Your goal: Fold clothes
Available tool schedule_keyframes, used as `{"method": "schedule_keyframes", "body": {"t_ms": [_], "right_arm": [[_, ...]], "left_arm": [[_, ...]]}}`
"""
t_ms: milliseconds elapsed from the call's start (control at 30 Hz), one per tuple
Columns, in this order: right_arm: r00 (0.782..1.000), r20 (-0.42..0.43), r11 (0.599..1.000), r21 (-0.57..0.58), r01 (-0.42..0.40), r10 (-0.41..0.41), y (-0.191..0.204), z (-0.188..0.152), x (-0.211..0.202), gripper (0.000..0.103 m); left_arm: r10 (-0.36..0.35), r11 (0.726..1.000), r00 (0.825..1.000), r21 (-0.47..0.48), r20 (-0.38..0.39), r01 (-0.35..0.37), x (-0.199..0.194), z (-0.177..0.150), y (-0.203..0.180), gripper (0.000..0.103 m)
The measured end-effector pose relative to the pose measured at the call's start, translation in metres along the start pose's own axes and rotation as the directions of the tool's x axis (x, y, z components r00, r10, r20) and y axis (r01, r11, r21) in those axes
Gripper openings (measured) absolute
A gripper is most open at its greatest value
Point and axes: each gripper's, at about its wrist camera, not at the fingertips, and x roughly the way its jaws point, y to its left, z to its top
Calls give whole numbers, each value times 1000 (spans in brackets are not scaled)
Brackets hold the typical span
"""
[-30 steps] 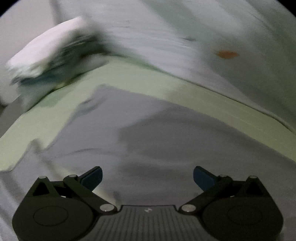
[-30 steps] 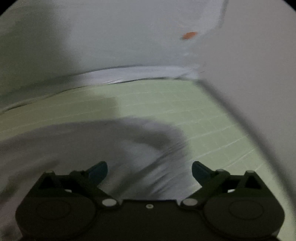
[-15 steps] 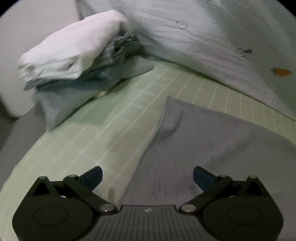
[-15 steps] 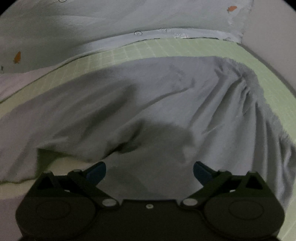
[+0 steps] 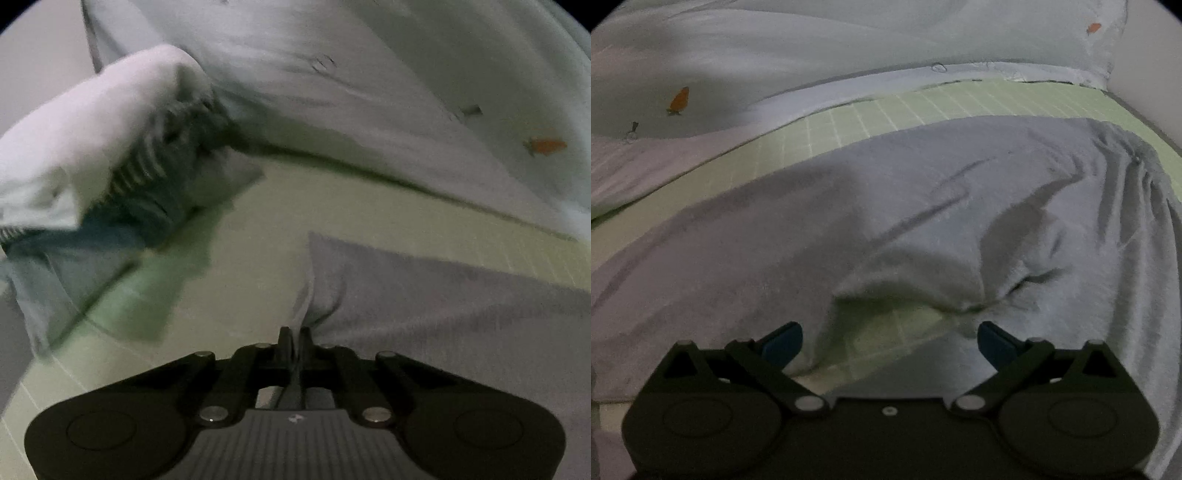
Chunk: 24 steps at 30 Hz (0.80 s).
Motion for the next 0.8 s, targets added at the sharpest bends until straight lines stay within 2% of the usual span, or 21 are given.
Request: {"method": "schedule_keyframes", "body": {"t_ms": [133, 233, 300, 400, 467, 567, 733, 800], "right_arm": [[1000, -1, 1000, -10, 4, -4, -6, -6, -7, 102], [1000, -4, 1000, 13, 3, -2, -7, -14, -15, 102], [1000, 5, 1000, 28, -6, 6, -14, -20, -26, 102], [999, 33, 999, 34, -11, 10, -26, -25, -39, 102], [998, 62, 999, 40, -21, 18, -38, -30, -47, 103], [993, 91, 995, 67, -79, 72, -63, -39, -59, 103], [975, 123, 977, 89, -195, 183, -112, -59, -76, 103], [971, 117, 968, 119, -222, 208, -135, -67, -81, 103]], "left_arm": [[58, 998, 998, 34, 27, -59, 12, 13, 9, 5], [77, 997, 997, 18, 18, -77, 11, 19, 12, 16], [59, 998, 998, -8, 22, -58, -5, 18, 12, 49], [14, 999, 999, -40, 43, -13, -35, 10, 6, 73], [-17, 999, 999, -49, 29, 19, -57, 0, -5, 77], [-87, 995, 996, -51, -13, 86, -88, -23, -28, 81], [-171, 985, 980, -26, -96, 170, -151, -77, -76, 84], [-200, 980, 969, -42, -141, 196, -179, -103, -96, 91]]}}
